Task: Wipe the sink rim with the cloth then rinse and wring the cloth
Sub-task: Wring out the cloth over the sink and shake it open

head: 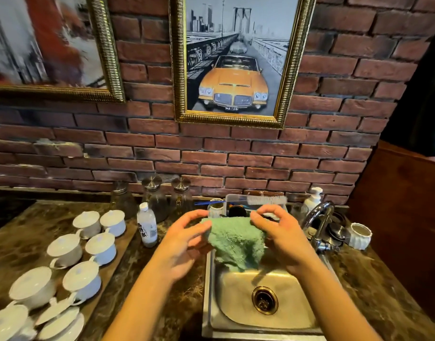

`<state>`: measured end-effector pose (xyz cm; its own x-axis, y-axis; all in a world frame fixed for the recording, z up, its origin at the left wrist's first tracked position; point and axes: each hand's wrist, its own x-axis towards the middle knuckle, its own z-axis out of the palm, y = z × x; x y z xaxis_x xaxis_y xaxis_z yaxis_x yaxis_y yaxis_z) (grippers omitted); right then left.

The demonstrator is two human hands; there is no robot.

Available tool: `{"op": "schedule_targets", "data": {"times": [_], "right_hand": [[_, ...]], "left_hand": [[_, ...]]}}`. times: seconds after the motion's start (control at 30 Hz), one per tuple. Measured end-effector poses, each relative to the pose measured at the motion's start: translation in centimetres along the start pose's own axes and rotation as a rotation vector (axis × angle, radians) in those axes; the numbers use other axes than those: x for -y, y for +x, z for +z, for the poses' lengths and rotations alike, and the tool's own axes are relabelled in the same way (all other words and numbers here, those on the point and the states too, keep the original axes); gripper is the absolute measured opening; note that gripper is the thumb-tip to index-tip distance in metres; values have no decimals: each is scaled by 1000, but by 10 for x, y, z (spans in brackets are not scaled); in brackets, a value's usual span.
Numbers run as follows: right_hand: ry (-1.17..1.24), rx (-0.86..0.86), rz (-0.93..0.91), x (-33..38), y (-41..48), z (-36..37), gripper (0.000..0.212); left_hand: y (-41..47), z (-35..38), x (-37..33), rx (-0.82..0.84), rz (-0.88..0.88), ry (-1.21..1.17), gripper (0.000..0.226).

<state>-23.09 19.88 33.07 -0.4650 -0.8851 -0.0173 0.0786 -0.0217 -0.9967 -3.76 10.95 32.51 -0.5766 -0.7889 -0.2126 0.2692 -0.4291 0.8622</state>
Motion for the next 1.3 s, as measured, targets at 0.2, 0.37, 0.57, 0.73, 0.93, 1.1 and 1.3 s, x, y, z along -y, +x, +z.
{"op": "schedule_targets", "data": {"times": [0.2, 0.37, 0.57, 0.73, 0.93, 1.1, 1.3], "right_hand": [[-105, 143, 34, 6, 5, -44, 16], [-174, 174, -10, 10, 14, -53, 28], [-569, 184, -62, 13, 22, -57, 25], [-406, 178, -112, 15, 21, -49, 15], [-140, 165, -146, 15, 18, -45, 19], [-190, 225, -144, 26, 15, -55, 29], [-376, 222, -150, 28, 18, -57, 35]], "left_hand": [[9, -2, -10, -83, 75, 254, 24], [10, -1, -13, -26, 112, 460, 38], [11, -4, -19, -63, 267, 916, 37], [10, -5, -16, -91, 367, 875, 15], [6, -3, -21, -96, 294, 603, 26], [6, -3, -27, -127, 394, 738, 27], [2, 4, -36, -131, 415, 783, 23]]}}
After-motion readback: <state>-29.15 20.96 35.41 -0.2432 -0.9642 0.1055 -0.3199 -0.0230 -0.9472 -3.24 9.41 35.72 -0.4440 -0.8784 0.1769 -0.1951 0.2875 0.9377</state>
